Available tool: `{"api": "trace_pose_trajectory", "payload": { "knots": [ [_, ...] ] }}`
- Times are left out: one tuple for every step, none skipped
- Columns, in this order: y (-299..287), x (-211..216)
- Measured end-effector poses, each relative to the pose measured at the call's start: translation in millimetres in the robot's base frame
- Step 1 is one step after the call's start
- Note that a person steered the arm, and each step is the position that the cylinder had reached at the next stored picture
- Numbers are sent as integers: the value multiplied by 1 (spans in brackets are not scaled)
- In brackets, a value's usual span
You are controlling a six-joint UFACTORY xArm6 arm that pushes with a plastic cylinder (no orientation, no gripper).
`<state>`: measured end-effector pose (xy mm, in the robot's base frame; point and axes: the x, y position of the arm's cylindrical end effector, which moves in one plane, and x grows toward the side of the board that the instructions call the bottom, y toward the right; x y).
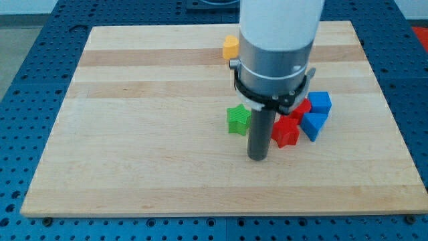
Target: Move your arm to separate the blue cube and the blue triangle
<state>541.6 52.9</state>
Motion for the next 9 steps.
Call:
{"api": "trace_pose_trajectory", "payload": {
  "knots": [
    [-2, -14],
    [17, -54],
    [20, -81],
    [37, -110],
    [80, -129],
    [125, -129],
    [119, -95],
    [101, -59],
    [85, -38]
  ]
}}
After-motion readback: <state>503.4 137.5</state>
